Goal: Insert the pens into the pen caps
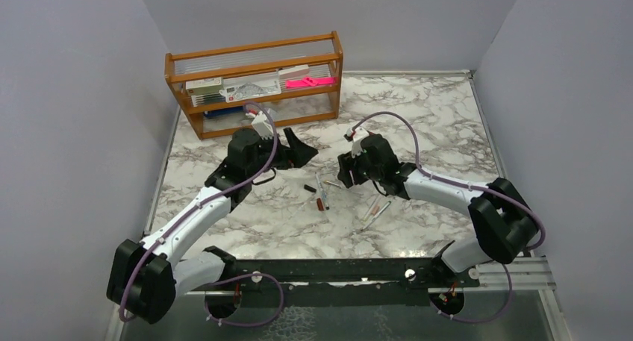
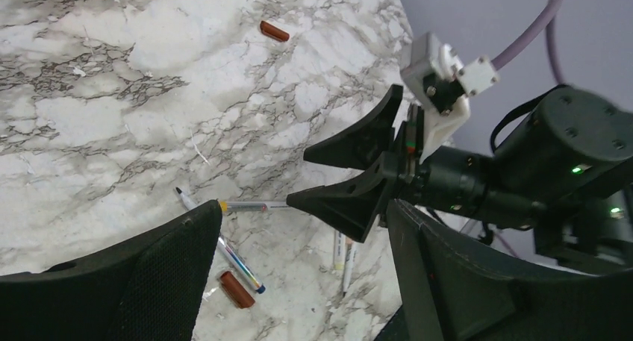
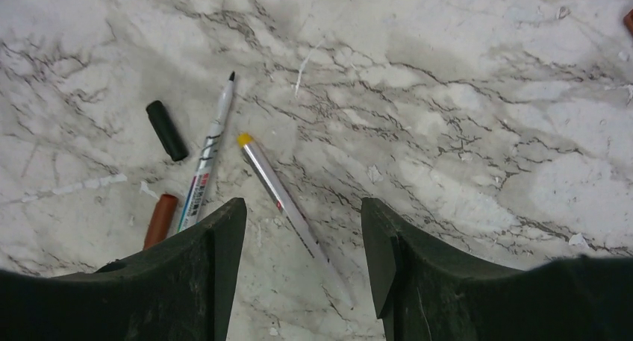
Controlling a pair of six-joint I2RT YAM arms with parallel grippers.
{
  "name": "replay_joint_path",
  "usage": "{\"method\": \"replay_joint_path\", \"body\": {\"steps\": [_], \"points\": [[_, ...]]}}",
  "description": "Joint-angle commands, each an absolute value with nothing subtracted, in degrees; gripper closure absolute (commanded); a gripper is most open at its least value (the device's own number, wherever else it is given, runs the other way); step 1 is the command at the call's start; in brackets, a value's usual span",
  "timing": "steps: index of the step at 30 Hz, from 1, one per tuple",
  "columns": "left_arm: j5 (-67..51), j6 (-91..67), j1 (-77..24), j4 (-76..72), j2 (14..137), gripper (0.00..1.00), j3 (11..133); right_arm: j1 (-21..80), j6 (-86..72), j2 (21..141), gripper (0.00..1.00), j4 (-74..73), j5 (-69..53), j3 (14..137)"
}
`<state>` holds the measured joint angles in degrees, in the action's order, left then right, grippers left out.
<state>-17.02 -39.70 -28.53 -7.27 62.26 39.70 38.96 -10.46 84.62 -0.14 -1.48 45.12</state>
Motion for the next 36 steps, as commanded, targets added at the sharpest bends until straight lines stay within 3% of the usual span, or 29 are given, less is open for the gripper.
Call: {"method": "replay_joint_path", "body": {"steps": [1, 17, 25, 30, 36], "points": [[-25.53, -48.67, -23.63, -10.78, 60.83, 0.17, 39.59, 39.17, -8.61, 86.20, 0.41, 0.18, -2.15, 44.02], [-25.97, -46.80, -20.15, -7.54, 59.01, 0.20, 35.73, 43.43, -10.39, 91.86, 0.43, 2.21, 0.10, 40.26], [-26.60, -46.58, -19.73, -7.75, 59.73, 0.21, 35.03, 46.24, -13.69, 96.27, 0.69, -2.55, 7.92, 43.37], [-27.28, -46.41, -19.39, -7.72, 59.63, 0.21, 35.15, 48.66, -15.76, 99.73, 0.97, -6.28, 13.22, 46.33], [-31.94, -50.01, -18.91, -12.11, 61.02, 0.20, 34.09, 51.56, -16.18, 93.24, 0.98, -6.55, 18.08, 46.08]]}}
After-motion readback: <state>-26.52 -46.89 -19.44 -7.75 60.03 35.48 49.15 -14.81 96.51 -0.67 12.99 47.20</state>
